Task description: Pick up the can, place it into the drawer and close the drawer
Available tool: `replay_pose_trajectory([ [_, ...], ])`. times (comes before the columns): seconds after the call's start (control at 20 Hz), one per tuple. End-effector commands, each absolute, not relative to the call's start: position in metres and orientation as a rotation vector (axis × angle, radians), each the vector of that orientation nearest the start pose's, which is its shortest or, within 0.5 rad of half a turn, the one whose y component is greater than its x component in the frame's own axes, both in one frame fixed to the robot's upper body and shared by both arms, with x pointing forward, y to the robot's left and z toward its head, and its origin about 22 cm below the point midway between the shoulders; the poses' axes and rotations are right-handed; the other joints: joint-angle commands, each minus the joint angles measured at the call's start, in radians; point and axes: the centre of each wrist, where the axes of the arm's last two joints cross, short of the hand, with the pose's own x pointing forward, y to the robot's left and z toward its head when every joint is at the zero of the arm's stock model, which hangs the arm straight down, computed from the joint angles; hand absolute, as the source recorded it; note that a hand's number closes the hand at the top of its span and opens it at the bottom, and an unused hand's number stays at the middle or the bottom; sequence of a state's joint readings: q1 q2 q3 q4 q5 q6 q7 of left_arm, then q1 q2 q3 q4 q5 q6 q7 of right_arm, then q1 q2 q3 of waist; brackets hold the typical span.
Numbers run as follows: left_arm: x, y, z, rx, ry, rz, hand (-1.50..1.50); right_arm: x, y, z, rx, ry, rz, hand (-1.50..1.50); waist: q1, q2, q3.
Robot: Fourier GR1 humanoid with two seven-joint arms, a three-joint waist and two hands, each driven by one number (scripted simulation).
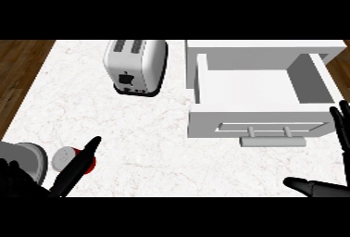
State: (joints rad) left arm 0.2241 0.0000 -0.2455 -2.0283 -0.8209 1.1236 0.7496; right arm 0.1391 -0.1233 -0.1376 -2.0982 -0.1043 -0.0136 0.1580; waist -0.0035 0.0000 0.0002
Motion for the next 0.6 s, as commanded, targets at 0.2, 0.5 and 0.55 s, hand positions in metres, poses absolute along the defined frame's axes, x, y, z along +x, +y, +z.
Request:
replay_pose_trajectory([
  [0.2,0.189,0.177,0.021,0.967,-1.320,0.877,-1.50,0.160,-0.283,0.112,-0.192,-1.833,-0.068,-1.50,-0.004,-0.001,-0.001],
  [0.5,0.184,0.188,-0.001,1.009,-1.274,0.903,-1.50,0.178,-0.295,0.124,-0.200,-1.836,-0.091,-1.50,0.005,-0.002,-0.002],
  [0.55,0.191,0.196,-0.003,1.015,-1.260,0.910,-1.50,0.166,-0.302,0.120,-0.176,-1.839,-0.100,-1.50,0.001,-0.002,-0.002],
])
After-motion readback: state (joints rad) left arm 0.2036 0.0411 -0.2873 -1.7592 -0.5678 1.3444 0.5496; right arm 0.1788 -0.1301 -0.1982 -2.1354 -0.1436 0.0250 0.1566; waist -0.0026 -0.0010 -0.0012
